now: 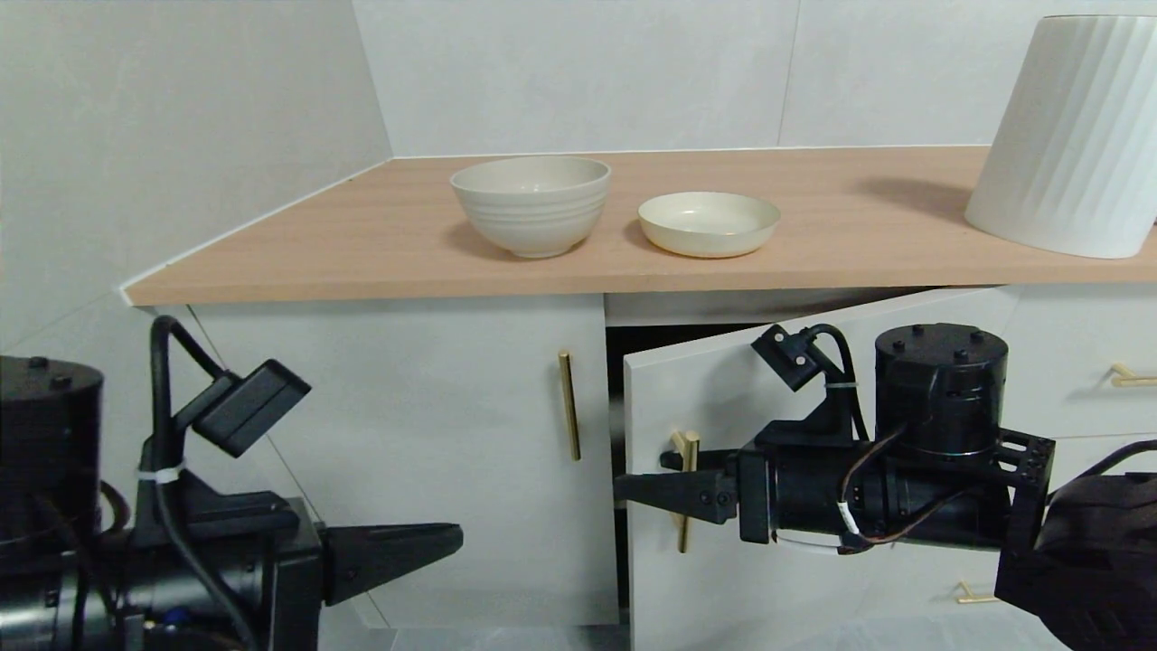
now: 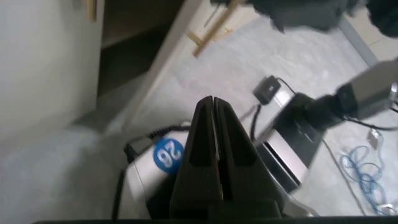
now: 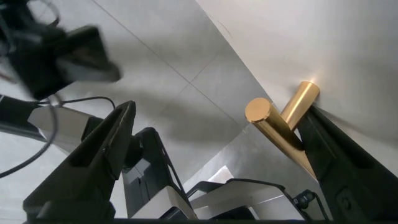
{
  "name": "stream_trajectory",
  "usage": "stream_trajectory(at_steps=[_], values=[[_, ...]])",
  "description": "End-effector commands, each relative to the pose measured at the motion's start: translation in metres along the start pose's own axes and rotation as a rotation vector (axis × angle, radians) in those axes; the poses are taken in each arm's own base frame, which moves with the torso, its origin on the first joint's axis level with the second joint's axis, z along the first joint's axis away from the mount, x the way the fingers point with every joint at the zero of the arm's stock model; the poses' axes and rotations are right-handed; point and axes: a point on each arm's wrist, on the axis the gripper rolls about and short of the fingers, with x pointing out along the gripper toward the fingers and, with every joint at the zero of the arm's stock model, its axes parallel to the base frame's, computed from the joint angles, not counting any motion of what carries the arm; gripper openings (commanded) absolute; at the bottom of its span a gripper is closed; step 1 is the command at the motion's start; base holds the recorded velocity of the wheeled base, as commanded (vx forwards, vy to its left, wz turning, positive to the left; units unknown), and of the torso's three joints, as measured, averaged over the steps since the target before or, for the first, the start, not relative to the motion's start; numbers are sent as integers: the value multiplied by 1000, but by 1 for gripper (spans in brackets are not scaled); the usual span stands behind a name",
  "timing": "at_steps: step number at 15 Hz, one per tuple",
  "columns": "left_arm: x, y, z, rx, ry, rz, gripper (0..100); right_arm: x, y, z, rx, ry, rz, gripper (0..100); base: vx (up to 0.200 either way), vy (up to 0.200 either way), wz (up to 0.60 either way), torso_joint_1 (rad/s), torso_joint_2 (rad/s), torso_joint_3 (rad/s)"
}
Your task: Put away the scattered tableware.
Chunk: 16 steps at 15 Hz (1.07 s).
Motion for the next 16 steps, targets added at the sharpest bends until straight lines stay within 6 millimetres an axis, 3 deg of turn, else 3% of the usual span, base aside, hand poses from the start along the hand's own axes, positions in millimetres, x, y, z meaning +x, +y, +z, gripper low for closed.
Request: stream_trajectory(at_steps=[1,4,7,12,14,16], values=[[33,13,12,18,26,2,0,1,-1,-1,3,4,-1,100,0,0,0,0,0,0],[75,34,16,75,-3,0,0,0,1,0,0,0,2,100,0,0,0,0,0,0],[122,58,-9,91,-25,35,0,0,0,-3,4,7,-1,100,0,0,0,0,0,0],[183,71,-32,165,-230,54,0,-1,2,-3,0,7,5,100,0,0,0,0,0,0],[197,71,-35,172,-322,23,0,-1,2,-3,1,9,3,100,0,0,0,0,0,0],[200,68,-34,178,-345,-4,0,-2,1,-5,5,15,1,100,0,0,0,0,0,0]])
